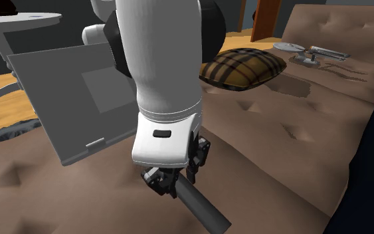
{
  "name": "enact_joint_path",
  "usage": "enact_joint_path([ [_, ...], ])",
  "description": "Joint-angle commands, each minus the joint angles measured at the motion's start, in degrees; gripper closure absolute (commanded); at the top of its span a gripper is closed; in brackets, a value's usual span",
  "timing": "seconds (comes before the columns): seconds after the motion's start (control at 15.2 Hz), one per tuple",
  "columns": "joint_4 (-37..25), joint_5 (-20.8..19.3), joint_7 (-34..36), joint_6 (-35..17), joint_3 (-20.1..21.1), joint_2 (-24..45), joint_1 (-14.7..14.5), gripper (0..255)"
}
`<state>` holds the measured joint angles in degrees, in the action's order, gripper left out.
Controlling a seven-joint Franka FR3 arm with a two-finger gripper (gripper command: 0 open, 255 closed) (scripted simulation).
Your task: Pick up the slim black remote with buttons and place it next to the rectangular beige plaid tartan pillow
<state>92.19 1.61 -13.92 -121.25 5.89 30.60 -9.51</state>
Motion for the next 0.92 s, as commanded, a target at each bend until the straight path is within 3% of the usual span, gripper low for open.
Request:
enact_joint_path([
  [0.0,0.02,0.02,0.01,0.07,0.01,0.10,-0.01,255],
  [0.86,-3.46,0.18,0.38,6.85,0.17,-3.22,0.02,255],
])
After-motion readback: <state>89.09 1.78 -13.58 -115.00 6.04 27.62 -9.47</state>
